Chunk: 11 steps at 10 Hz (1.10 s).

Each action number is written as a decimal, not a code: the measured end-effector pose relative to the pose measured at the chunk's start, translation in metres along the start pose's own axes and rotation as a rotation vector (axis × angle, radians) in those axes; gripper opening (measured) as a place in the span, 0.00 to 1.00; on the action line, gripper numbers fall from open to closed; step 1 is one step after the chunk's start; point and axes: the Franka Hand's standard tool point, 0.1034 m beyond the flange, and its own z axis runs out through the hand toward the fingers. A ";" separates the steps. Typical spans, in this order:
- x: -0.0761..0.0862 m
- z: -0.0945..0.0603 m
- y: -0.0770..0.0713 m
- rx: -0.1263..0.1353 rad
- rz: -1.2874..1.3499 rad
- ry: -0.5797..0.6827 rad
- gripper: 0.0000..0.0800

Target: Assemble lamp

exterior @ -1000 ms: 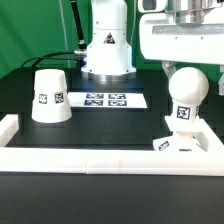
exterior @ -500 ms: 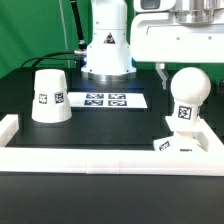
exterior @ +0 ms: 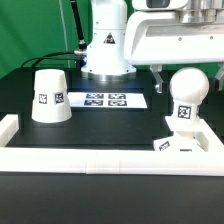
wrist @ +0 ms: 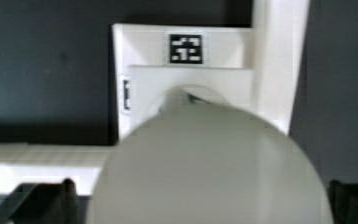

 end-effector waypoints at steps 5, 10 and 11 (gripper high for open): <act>0.000 0.000 0.004 0.000 -0.201 -0.001 0.73; 0.000 0.000 0.004 0.002 -0.083 -0.001 0.72; 0.000 0.000 0.004 0.004 0.019 0.001 0.72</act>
Offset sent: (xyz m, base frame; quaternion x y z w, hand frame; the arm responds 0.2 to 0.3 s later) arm -0.0034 0.0033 -0.0009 0.0087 -0.0017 -0.0992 0.9950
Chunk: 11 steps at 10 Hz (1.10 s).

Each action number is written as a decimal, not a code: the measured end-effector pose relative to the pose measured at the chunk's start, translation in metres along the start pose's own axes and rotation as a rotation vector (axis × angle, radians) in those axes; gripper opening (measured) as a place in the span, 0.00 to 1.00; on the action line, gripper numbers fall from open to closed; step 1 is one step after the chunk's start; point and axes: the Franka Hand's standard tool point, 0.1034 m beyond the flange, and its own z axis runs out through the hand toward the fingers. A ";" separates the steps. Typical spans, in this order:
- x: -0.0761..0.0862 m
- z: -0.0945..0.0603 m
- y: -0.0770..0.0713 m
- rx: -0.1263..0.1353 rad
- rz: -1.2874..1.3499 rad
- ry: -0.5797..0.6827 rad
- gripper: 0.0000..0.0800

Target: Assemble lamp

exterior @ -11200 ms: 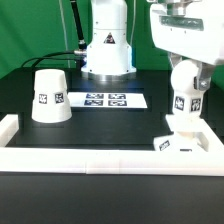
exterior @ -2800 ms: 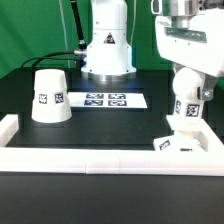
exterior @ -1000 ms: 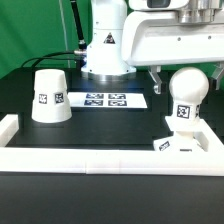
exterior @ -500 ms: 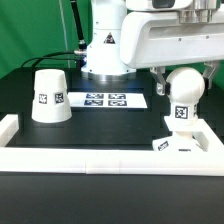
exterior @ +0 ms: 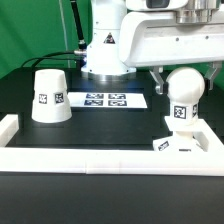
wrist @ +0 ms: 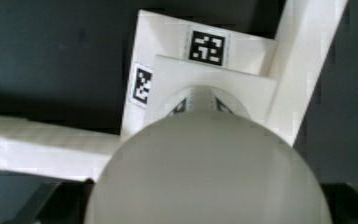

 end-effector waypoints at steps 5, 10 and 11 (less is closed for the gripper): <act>-0.002 0.001 -0.002 0.001 0.622 -0.001 0.72; -0.002 0.001 -0.003 0.005 0.924 -0.006 0.72; -0.003 0.001 -0.004 0.008 1.005 -0.008 0.72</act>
Offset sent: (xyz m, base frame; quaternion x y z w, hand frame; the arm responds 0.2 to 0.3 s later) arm -0.0020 0.0091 0.0003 0.0160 -0.0088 0.3063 0.9518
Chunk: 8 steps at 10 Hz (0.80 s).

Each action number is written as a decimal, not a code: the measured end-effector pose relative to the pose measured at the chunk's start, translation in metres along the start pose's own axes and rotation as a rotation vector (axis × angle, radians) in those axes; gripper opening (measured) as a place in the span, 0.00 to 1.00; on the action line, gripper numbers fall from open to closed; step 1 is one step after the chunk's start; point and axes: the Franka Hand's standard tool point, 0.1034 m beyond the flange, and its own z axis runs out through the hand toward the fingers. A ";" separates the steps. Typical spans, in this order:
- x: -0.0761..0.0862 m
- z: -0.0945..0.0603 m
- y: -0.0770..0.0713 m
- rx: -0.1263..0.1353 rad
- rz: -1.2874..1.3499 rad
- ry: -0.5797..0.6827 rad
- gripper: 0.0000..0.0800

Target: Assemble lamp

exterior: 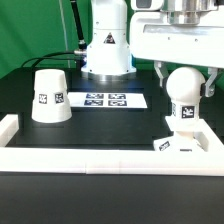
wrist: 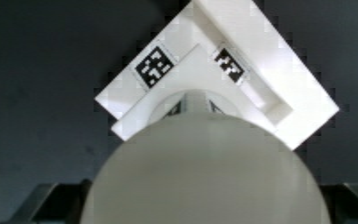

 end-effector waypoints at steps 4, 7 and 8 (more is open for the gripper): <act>-0.012 -0.001 -0.007 0.011 0.498 0.003 0.72; -0.014 -0.002 -0.011 0.032 0.726 -0.030 0.72; -0.014 -0.001 -0.012 0.034 0.697 -0.029 0.72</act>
Offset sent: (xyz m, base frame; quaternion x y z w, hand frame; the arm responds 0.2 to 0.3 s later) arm -0.0086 0.0030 -0.0065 -0.0076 0.0140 0.2750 0.9613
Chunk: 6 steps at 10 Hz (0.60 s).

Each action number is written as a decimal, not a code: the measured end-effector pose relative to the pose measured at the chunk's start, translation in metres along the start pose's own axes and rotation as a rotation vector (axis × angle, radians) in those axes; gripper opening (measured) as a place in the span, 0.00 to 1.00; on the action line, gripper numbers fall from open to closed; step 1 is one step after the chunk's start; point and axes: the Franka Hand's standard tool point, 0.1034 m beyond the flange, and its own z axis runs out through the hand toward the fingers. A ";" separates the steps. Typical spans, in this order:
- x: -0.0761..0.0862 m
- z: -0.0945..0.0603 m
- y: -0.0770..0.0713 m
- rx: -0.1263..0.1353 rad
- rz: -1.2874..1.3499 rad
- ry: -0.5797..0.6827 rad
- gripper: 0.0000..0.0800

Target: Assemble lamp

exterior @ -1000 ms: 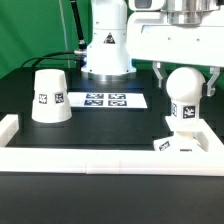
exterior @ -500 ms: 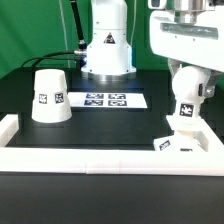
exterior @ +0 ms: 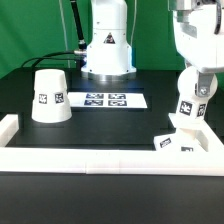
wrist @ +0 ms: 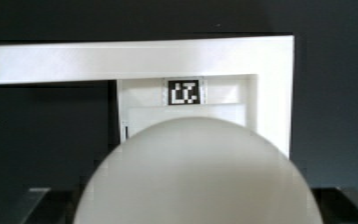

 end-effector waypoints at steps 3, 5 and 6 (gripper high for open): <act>-0.001 -0.001 0.000 -0.006 -0.192 -0.001 0.86; -0.003 0.000 0.000 -0.004 -0.384 -0.001 0.87; -0.002 0.000 0.000 -0.003 -0.476 0.000 0.87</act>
Offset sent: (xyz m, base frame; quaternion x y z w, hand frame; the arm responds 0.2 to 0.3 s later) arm 0.0006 0.0014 0.0033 0.0058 0.0168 -0.2162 0.9762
